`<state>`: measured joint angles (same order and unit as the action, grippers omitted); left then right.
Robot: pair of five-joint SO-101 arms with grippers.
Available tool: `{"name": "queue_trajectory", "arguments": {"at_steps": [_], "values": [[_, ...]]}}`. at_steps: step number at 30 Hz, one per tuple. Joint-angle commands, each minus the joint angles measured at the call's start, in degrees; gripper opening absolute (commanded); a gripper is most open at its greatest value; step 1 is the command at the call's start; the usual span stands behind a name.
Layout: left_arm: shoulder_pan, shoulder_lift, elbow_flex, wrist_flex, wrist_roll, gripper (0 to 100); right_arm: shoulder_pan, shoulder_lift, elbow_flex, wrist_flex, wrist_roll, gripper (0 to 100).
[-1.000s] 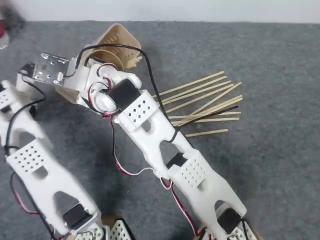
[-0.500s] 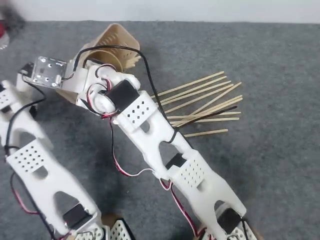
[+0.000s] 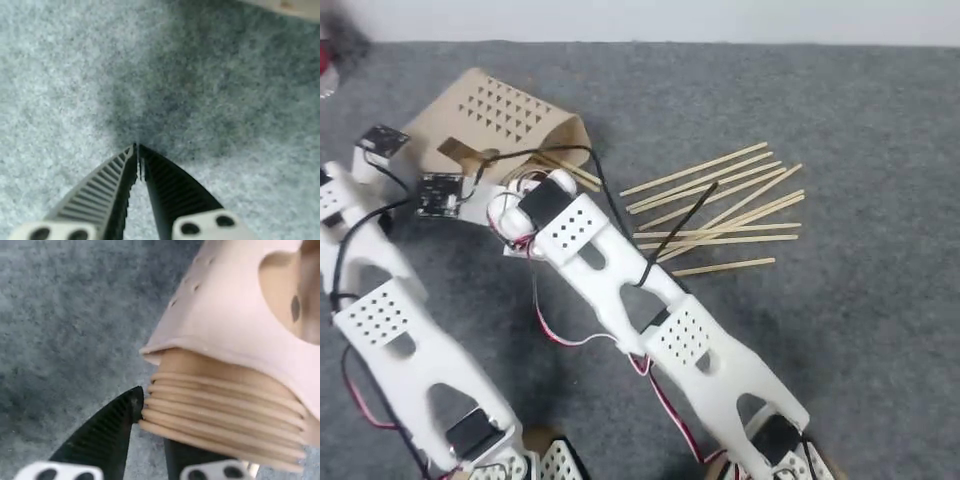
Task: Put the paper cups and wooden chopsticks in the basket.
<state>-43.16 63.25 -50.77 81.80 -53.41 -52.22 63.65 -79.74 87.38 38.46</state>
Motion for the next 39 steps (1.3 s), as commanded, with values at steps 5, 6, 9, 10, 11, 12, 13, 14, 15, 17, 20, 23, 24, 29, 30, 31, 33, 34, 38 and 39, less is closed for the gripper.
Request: {"name": "queue_trajectory", "arguments": {"at_steps": [5,6,9,10,11,12,13,14,15,17,20,23,24,29,30,31,33,34,38,39], "values": [[0.44,2.9,-14.99,0.7,-0.26,2,2.33,-1.19,-0.79,2.15,0.53,1.2],[0.53,3.08,-17.98,0.7,-0.18,2,2.68,-0.75,-0.7,2.24,0.53,1.3],[1.05,3.43,-26.42,-2.02,2.81,2,2.95,0.57,-0.53,2.42,0.53,1.3],[1.14,3.43,-28.35,-4.4,4.84,2,3.12,1.01,-0.79,2.95,0.53,1.3],[1.14,3.43,-29.85,-7.74,7.12,2,3.12,1.19,-0.79,3.21,0.53,2.0],[1.23,3.43,-30.73,-11.69,10.02,2,3.03,1.36,-0.79,3.38,0.53,3.2],[1.49,3.43,-30.73,-16.26,13.36,2,3.03,1.45,-0.79,3.38,0.53,5.0],[2.02,3.43,-30.02,-21.01,16.97,2,3.03,1.54,-0.79,3.38,0.44,6.6],[2.64,3.43,-28.79,-25.67,20.4,2,3.03,1.54,-0.79,3.38,0.44,7.8],[4.04,3.43,-25.63,-34.11,26.73,2,2.95,1.19,-0.79,3.47,0.44,8.9],[6.95,3.43,-20.79,-41.32,32.18,2,2.95,1.19,-0.88,3.91,0.53,8.9],[11.34,3.34,-17.98,-39.03,32.62,3,2.86,1.1,-0.88,5.67,0.53,8.9],[12.84,3.34,-17.63,-37.54,32.79,3,2.95,1.1,-0.97,6.37,0.53,8.9],[17.76,3.34,-17.27,-29.63,34.99,3,4.26,1.36,-6.86,12.26,0.53,8.0],[18.11,3.34,-17.27,-28.4,35.34,3,4.53,1.54,-8.88,13.49,0.53,8.1],[18.37,3.34,-17.27,-27.16,35.34,3,4.97,1.63,-10.99,14.73,0.53,8.4],[18.81,3.34,-17.27,-23.56,35.25,3,5.67,1.71,-13.98,15.52,0.26,8.4],[19.08,3.34,-17.27,-21.54,35.16,3,6.02,1.45,-14.51,15.52,-0.44,8.5],[19.96,3.34,-17.54,-11.87,29.8,3,6.73,1.27,-14.68,15.52,-1.58,13.8],[20.22,3.34,-17.54,-9.58,28.31,3,6.9,1.45,-14.68,15.6,-1.85,15.7]]}}
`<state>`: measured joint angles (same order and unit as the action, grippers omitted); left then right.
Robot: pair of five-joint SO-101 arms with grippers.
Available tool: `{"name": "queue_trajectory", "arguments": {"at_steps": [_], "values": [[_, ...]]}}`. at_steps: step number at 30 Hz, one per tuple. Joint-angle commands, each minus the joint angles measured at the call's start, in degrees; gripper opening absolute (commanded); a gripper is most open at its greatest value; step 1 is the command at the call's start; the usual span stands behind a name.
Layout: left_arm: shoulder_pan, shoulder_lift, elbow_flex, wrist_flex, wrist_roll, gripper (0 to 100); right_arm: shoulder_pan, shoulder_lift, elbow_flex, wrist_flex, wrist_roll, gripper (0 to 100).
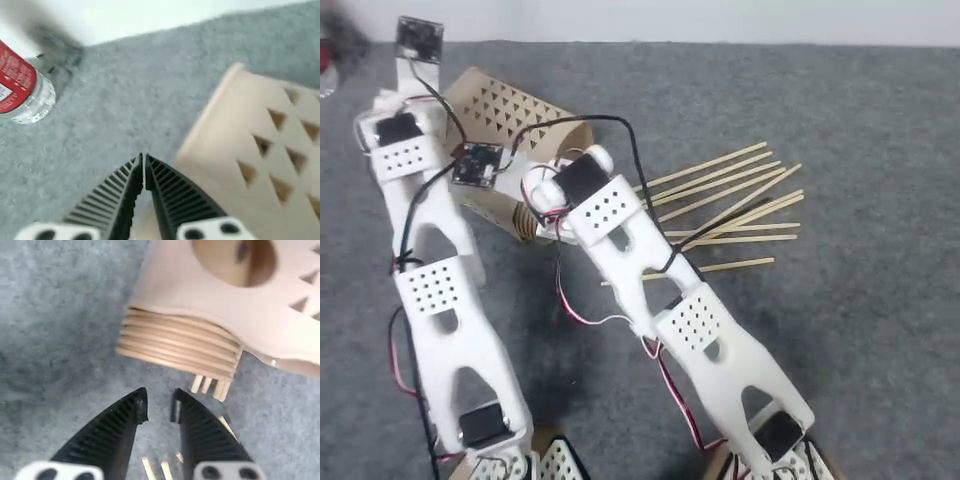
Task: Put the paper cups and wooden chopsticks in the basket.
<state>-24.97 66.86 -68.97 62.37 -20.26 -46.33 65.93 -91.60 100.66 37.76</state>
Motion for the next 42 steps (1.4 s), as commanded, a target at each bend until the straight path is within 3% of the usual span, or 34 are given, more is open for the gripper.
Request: {"name": "queue_trajectory", "arguments": {"at_steps": [1,10,25,35,42], "values": [[2.2,-0.26,0.66,12.13,-6.33,3,1.19,-0.84,-2.9,2.33,-2.11,17.3],[2.55,-0.62,0.57,23.38,-17.58,1,10.51,-7.69,-3.96,2.24,-4.04,18.8],[9.85,-0.88,0.48,37.45,-20.31,1,28.44,-34.24,-3.96,2.24,-7.3,18.7],[16.79,-0.88,1.01,38.33,-20.13,1,38.37,-38.37,-3.52,2.15,-7.3,18.7],[27.16,-0.88,1.01,38.33,-20.22,1,38.55,-38.29,-3.43,2.15,-7.3,18.7]]}}
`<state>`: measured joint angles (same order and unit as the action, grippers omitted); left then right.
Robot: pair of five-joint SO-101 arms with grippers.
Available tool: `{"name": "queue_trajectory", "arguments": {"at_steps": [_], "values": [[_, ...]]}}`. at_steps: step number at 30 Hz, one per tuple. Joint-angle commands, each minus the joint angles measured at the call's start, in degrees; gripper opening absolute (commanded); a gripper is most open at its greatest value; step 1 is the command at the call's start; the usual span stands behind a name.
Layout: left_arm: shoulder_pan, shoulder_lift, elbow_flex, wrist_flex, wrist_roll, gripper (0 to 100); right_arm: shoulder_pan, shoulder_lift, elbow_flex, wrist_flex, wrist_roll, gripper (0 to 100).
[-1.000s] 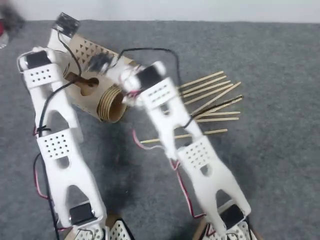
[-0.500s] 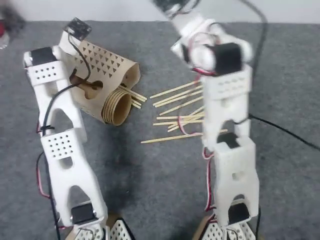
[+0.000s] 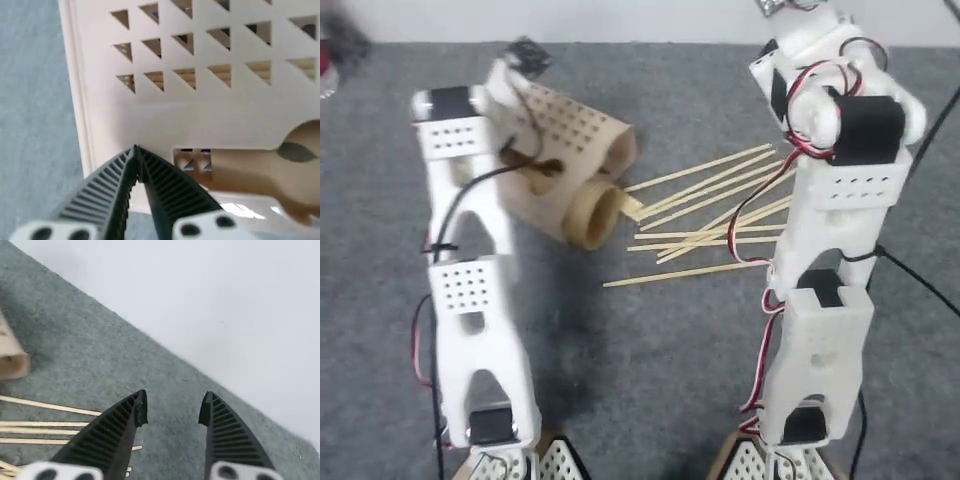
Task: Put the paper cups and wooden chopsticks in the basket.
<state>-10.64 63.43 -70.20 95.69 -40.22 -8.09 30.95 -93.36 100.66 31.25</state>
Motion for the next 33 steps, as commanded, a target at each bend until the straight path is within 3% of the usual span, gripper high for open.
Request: {"name": "queue_trajectory", "arguments": {"at_steps": [1,7,15,19,23,30,33], "values": [[14.42,2.55,2.24,5.01,-0.26,1,0.13,-3.3,-1.67,2.15,-0.79,18.7],[19.96,2.11,2.07,5.01,0.0,1,0.48,-3.3,-1.67,2.07,-0.88,18.7],[17.58,-11.25,2.07,5.01,2.37,1,0.04,-2.42,-1.67,2.07,-0.88,18.7],[12.75,-20.66,2.15,4.92,2.99,1,-0.66,1.45,-1.67,2.15,-3.6,18.7],[6.68,-26.02,1.8,4.4,2.9,1,-1.01,7.25,-1.58,2.59,-13.71,18.7],[-4.84,-20.04,3.12,-6.77,3.43,1,-7.69,13.05,7.91,2.68,-23.82,18.7],[-8.7,-14.51,2.77,-13.45,8.53,1,-11.56,10.15,18.37,2.68,-28.48,18.7]]}}
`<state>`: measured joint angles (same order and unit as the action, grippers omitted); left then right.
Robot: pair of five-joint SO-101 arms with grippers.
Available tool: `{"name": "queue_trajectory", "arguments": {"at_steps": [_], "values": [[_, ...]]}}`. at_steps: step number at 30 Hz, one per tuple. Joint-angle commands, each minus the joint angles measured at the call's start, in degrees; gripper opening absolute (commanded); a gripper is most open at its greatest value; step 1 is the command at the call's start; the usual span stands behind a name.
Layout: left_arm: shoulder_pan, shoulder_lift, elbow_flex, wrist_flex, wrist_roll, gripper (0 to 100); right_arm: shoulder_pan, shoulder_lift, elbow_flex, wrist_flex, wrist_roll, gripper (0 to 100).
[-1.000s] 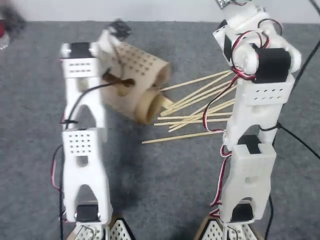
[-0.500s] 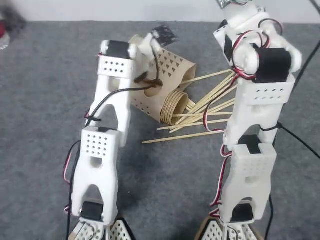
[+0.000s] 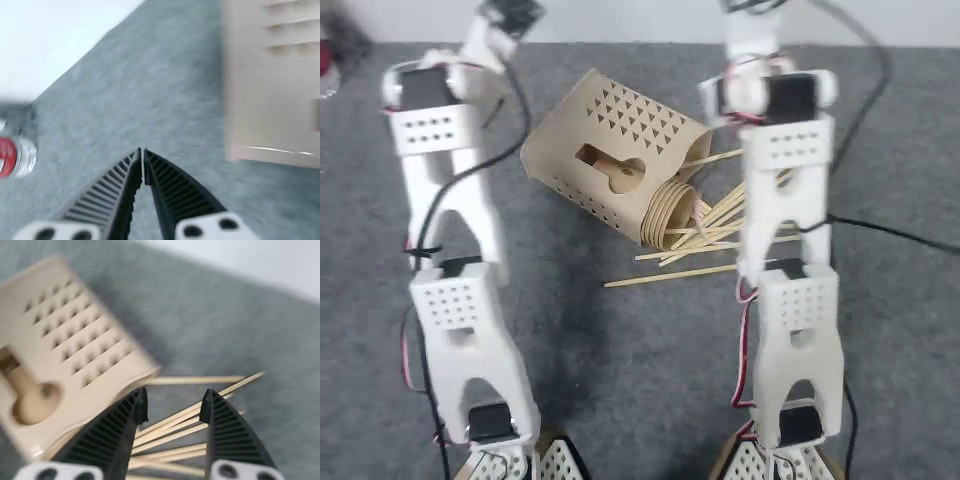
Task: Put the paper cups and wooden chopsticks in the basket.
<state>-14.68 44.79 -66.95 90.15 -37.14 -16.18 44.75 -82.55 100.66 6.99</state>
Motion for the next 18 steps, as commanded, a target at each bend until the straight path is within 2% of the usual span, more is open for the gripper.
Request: {"name": "queue_trajectory", "arguments": {"at_steps": [1,6,9,13,18], "values": [[-5.71,5.71,-0.57,-10.11,8.0,1,-4.09,-5.32,11.16,2.59,-6.07,18.7],[-8.79,11.78,-0.57,-18.46,21.63,1,-5.14,-15.34,27.87,2.33,-14.95,18.7],[-8.62,13.63,-0.57,-19.43,26.99,1,-5.67,-20.97,34.81,2.15,-15.74,19.0],[-7.12,15.03,-0.57,-19.52,29.19,1,-5.93,-25.8,41.32,1.98,-15.56,19.1],[-5.71,17.32,-0.57,-23.3,29.27,1,-11.65,-26.07,50.11,-3.12,-14.07,19.1]]}}
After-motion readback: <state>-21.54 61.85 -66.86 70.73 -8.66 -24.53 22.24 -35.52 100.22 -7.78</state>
